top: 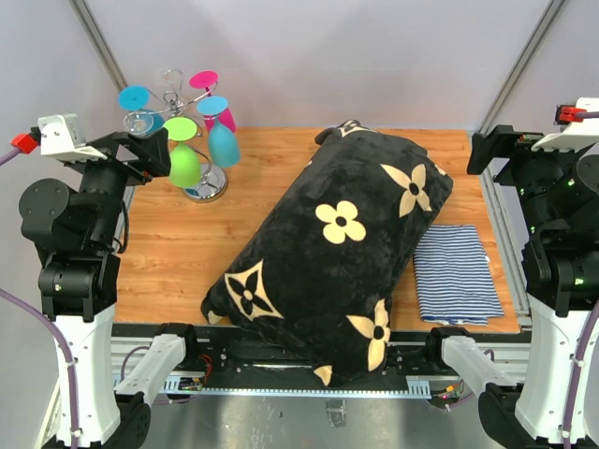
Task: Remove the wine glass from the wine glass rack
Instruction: Move the distractor to the corner of the board.
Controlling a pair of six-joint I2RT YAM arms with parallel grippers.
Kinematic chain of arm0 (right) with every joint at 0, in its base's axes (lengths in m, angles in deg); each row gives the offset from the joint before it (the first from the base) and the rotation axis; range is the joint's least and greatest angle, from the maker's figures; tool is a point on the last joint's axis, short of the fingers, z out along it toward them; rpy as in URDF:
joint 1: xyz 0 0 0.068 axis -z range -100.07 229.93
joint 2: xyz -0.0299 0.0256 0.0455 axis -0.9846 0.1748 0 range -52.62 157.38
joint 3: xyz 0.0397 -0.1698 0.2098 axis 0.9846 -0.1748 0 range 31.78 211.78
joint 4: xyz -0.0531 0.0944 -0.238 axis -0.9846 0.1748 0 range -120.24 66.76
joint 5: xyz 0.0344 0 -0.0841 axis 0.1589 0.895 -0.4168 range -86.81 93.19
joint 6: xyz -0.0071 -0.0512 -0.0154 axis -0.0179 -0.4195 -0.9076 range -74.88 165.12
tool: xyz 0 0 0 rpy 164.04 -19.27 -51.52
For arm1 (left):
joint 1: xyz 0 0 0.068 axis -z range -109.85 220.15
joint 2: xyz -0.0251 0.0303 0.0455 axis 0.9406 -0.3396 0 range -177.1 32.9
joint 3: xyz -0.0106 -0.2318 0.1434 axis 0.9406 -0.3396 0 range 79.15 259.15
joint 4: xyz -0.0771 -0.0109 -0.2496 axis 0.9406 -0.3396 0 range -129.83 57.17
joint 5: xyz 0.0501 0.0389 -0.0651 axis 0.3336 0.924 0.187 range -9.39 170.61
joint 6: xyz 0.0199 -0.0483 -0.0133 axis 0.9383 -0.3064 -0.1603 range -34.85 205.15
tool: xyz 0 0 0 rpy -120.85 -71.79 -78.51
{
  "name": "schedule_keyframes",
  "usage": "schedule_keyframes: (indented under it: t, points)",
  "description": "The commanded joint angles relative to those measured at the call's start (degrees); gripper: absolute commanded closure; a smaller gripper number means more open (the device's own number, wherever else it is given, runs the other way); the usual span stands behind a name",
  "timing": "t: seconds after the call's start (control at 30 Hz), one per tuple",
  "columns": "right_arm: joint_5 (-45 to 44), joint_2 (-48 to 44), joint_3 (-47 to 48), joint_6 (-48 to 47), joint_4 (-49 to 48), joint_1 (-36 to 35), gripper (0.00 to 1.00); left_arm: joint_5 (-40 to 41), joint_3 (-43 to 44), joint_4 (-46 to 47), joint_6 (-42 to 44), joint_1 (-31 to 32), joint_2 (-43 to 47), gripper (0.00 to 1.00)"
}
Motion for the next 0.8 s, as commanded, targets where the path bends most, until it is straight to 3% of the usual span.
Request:
schedule_keyframes:
  t: [0.0, 0.17, 0.33, 0.5, 0.77]
  points:
    - [5.8, -1.4, -3.2, 0.9, 0.7, -0.8, 0.02, 2.8, -2.3, -3.1, -2.7, 0.3, 2.9, 0.01]
    - [21.1, -2.9, -11.1, 5.7, -4.2, -2.1, 0.02, 4.1, -8.1, -8.9, -7.6, 0.4, 9.3, 0.01]
    - [32.1, -2.9, -16.4, 4.5, -2.9, -9.6, 0.02, 3.2, -16.9, -13.3, -14.5, 0.8, 18.9, 0.01]
    - [31.6, 4.4, -13.5, -1.2, 6.7, -26.2, 0.01, 2.3, -25.6, -16.7, -21.0, 1.0, 27.0, 0.01]
    - [31.1, 17.2, -13.9, -6.5, 8.8, -52.7, 0.02, 5.1, -30.0, -22.9, -24.6, 1.2, 31.4, 0.01]
